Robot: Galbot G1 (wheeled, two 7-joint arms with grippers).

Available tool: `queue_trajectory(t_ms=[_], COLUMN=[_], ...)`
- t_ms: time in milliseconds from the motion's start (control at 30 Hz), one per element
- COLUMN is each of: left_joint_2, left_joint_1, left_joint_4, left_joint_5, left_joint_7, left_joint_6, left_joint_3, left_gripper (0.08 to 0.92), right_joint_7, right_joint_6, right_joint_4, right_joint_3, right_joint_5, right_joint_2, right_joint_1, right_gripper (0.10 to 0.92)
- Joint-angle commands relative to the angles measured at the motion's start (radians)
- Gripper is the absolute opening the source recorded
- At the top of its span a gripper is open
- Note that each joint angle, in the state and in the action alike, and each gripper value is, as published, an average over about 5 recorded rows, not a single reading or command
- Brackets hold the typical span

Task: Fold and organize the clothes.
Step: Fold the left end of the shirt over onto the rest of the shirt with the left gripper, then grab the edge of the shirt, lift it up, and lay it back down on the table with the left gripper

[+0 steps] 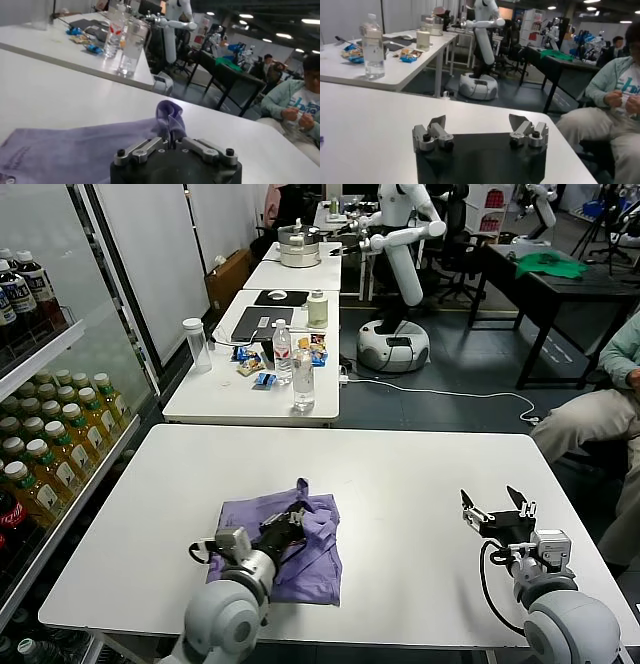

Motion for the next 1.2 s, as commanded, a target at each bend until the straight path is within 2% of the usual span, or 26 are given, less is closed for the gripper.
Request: queue_trajectory(t_ms=[33, 133, 200, 267, 367, 500, 700, 967, 1200], left_joint_2=[-0.060, -0.010, 0.047, 0.111, 0.176, 0.164, 0.127, 0.149, 0.135], left_joint_1=[-0.016, 0.036, 0.100, 0.176, 0.259, 0.279, 0.258, 0.237, 0.226], left_joint_4=[-0.039, -0.188, -0.238, -0.209, -0.091, 0.012, 0.036, 0.082, 0.068], left_joint_5=[-0.013, -0.034, -0.018, 0.004, 0.028, 0.053, 0.095, 0.144, 0.089], left_joint_7=[0.017, 0.027, 0.028, 0.026, 0.021, 0.021, 0.030, 0.064, 0.120], left_joint_6=[-0.020, -0.024, -0.017, -0.007, 0.000, 0.000, 0.000, -0.001, -0.017], left_joint_3=[0.005, -0.079, -0.179, -0.288, -0.389, -0.394, -0.357, -0.351, -0.321], left_gripper=[0.253, 0.340, 0.400, 0.452, 0.539, 0.660, 0.803, 0.823, 0.812], right_joint_7=[-0.002, -0.004, -0.006, -0.008, -0.010, -0.011, -0.012, -0.011, -0.008], right_joint_6=[0.000, 0.000, 0.000, 0.000, 0.001, 0.001, 0.001, 0.001, 0.000], right_joint_4=[-0.004, -0.008, -0.015, -0.023, -0.031, -0.036, -0.031, -0.032, -0.031], right_joint_3=[0.011, 0.001, -0.003, -0.009, -0.021, -0.037, -0.037, -0.034, -0.044], right_joint_5=[0.011, 0.010, 0.011, 0.010, 0.008, -0.006, -0.020, -0.035, -0.051], right_joint_2=[-0.005, 0.002, 0.000, -0.002, 0.005, 0.023, 0.029, 0.040, 0.051], right_joint_1=[0.001, 0.008, 0.017, 0.029, 0.044, 0.047, 0.033, 0.020, 0.026], right_gripper=[0.823, 0.823, 0.823, 0.823, 0.823, 0.823, 0.823, 0.823, 0.823])
